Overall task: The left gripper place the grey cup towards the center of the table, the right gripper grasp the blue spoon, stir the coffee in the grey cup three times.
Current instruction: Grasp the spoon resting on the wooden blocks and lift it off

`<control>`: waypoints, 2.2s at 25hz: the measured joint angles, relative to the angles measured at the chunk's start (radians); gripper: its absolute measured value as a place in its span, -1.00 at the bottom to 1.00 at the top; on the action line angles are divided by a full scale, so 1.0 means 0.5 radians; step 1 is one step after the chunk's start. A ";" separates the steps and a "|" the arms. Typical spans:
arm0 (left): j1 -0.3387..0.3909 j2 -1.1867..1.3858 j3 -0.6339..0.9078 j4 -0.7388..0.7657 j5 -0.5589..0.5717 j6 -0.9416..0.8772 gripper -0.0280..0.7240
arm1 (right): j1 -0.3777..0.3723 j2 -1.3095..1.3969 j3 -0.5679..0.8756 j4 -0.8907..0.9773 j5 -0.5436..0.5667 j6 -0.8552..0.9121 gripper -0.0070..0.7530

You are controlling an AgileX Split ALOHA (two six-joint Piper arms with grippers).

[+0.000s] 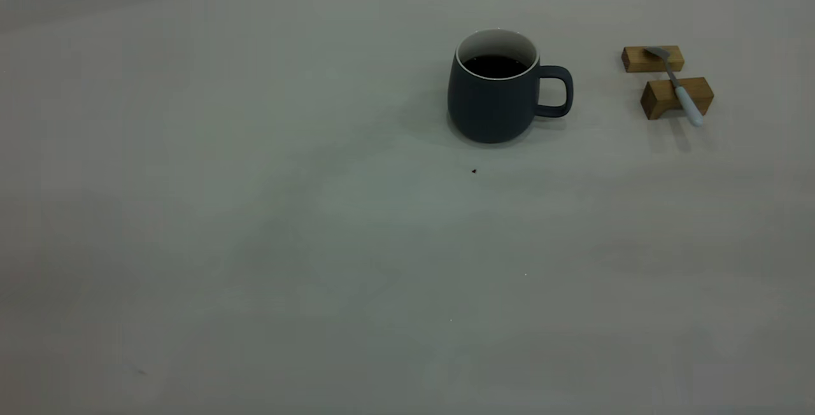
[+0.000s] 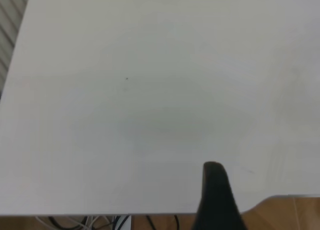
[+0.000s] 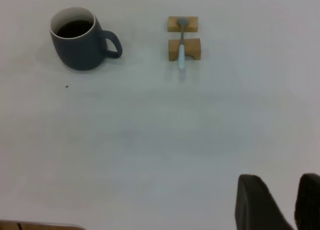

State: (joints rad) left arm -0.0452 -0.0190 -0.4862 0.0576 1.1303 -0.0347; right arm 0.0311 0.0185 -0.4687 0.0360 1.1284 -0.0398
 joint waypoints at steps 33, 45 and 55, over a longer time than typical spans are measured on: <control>-0.013 0.000 0.000 0.000 0.000 0.000 0.63 | 0.000 3.011 -0.860 0.578 -1.093 -0.824 0.41; -0.013 0.000 0.000 0.000 0.000 0.000 0.63 | 0.000 4.007 -1.450 0.509 -1.086 -0.693 0.58; -0.013 0.000 0.000 0.000 0.000 0.000 0.63 | 0.000 4.594 -2.062 0.266 -0.856 -0.437 0.58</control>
State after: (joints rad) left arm -0.0515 -0.0190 -0.4862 0.0576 1.1303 -0.0347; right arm 0.0311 2.3156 -1.4996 0.1691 0.7003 -0.2583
